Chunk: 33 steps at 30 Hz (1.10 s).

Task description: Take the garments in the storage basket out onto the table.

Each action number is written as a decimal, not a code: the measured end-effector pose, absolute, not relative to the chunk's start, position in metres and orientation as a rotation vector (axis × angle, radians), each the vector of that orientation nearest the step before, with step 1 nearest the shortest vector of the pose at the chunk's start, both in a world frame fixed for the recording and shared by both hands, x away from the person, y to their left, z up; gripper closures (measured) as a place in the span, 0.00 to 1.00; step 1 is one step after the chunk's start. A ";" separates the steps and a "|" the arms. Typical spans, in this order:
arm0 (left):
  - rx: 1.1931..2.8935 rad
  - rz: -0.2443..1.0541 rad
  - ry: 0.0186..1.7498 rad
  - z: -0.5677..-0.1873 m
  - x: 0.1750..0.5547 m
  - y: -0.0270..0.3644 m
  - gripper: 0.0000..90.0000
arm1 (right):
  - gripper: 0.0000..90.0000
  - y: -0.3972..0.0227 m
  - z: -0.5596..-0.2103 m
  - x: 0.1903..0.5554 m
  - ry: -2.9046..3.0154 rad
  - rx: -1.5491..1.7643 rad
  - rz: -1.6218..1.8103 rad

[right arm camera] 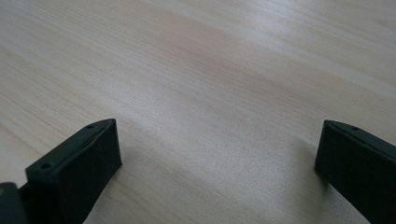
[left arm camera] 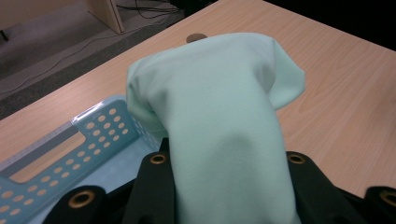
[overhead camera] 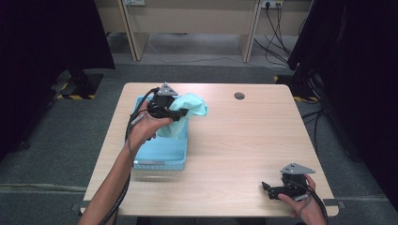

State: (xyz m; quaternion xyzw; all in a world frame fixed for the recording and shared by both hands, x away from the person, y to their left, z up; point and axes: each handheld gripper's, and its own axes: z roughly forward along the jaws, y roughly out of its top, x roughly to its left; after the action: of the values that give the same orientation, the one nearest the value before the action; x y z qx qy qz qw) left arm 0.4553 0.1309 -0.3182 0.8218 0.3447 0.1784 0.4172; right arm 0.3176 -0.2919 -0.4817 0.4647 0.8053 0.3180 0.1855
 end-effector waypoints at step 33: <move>2.126 0.378 0.741 -0.308 0.466 0.048 0.76 | 0.00 -0.292 -0.482 0.318 2.269 1.308 0.896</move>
State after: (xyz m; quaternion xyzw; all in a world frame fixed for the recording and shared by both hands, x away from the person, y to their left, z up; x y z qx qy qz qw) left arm 0.4656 0.0476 -0.3081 0.8468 0.2952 0.1505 0.4162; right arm 0.3177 -0.2920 -0.4817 0.4642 0.8055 0.3180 0.1858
